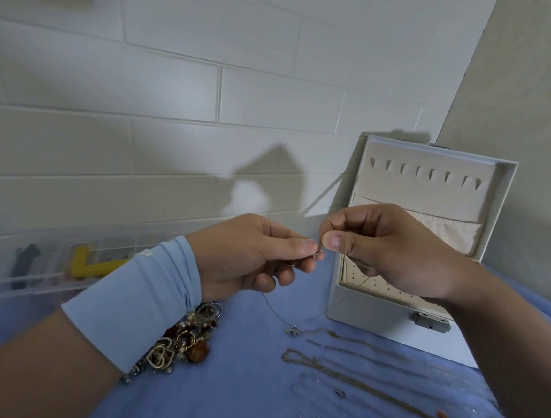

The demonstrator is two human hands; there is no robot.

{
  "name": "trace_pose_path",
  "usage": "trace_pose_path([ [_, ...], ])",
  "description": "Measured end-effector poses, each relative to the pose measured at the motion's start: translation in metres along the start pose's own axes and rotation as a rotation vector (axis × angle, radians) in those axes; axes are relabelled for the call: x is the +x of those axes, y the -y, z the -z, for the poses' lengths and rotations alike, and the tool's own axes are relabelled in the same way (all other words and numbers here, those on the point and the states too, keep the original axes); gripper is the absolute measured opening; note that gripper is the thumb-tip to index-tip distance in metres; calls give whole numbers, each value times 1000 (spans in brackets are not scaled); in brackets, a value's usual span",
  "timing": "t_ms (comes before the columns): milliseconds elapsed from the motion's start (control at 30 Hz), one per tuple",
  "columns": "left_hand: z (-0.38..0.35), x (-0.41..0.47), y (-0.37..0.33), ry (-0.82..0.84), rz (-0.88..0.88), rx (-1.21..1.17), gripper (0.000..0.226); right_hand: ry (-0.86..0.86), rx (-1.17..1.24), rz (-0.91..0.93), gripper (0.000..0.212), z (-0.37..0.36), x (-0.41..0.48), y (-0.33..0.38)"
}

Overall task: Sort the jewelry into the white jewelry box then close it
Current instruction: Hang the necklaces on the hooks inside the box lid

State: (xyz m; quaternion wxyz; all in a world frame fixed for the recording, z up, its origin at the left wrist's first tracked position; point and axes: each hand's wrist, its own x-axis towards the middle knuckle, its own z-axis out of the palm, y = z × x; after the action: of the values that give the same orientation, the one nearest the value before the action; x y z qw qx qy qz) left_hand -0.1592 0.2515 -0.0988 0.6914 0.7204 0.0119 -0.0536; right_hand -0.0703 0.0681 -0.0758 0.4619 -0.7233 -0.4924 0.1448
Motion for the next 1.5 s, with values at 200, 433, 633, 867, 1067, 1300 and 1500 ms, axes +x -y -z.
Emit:
trace_pose_path([
  [200,-1,0,0,0,4,-9,15,11,-32,8,20,3,-1,-1],
  [433,-1,2,2,-10,25,-30,15,-54,-178,-1,12,3,-1,-2],
  [633,-2,3,3,-16,59,-81,13,-92,-145,23,6,3,-1,-3],
  [867,-4,5,4,-26,105,-153,12,-114,-104,63,14,6,-1,-4],
  [1067,-5,5,2,-9,156,-289,18,-111,-78,98,15,7,-1,-4],
  [1300,-5,5,0,6,171,-364,13,-160,-239,138,5,6,-2,-5],
  [1500,-1,-1,-4,-120,-123,84,19,-182,-188,55,5,3,-2,-4],
])
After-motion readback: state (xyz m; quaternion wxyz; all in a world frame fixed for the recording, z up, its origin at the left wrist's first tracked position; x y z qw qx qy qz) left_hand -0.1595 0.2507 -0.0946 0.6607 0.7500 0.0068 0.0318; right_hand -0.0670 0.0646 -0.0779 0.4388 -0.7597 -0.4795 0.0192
